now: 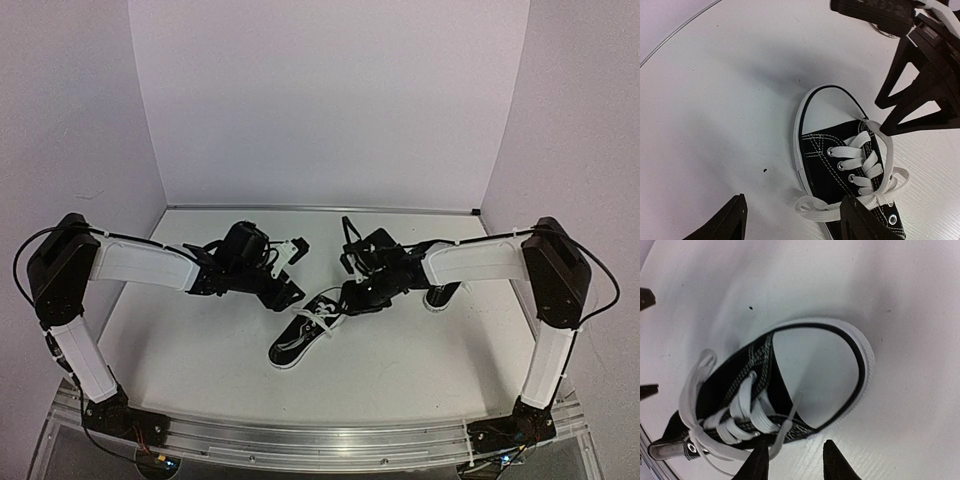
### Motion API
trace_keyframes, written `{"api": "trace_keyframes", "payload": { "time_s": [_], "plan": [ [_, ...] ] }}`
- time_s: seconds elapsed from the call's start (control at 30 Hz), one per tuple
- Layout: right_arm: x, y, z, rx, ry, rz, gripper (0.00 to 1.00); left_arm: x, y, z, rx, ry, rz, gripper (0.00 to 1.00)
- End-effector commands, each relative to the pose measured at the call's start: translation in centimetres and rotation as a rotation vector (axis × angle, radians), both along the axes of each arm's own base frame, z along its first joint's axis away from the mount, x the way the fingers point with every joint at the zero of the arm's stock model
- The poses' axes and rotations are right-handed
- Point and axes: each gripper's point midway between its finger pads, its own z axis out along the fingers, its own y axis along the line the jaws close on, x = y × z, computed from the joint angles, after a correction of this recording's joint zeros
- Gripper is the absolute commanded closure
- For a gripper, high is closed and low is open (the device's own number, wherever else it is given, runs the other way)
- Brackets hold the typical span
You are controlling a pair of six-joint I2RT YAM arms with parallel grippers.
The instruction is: Tie the shoes
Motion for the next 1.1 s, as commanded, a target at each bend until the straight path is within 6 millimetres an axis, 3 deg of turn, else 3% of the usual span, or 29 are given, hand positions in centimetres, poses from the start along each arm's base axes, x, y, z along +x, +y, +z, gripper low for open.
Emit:
{"api": "trace_keyframes", "payload": {
  "time_s": [0.0,0.1,0.2,0.37,0.43,0.7,0.9,1.07],
  "plan": [
    [-1.5,-2.6,0.3,-0.058,-0.008,-0.004,0.68,1.1,-0.4,1.2,-0.012,-0.032,0.027,0.34],
    [-3.3,-3.5,-0.9,-0.066,0.045,0.021,0.69,1.4,-0.3,0.7,0.0,-0.02,0.036,0.34],
    [-4.5,-3.5,-0.7,-0.036,0.066,0.048,0.68,1.8,0.0,0.0,0.012,0.005,0.053,0.34],
    [-3.8,-3.0,0.3,-0.001,0.033,0.041,0.67,2.4,1.1,-2.2,0.074,0.072,0.09,0.36],
    [-3.3,-2.7,-0.5,-0.004,0.036,0.038,0.67,1.9,1.6,-3.0,0.114,0.103,0.085,0.38],
    [-1.1,-0.9,-3.5,0.03,0.071,0.031,0.7,-2.2,3.5,-4.9,0.208,0.171,0.086,0.42],
    [0.6,0.6,-2.7,0.086,0.054,0.055,0.7,-6.0,2.0,-7.2,0.25,0.227,0.012,0.44],
    [0.9,1.4,-1.9,0.117,0.054,0.073,0.7,-7.0,0.6,-6.2,0.151,0.238,0.014,0.43]
  ]
}}
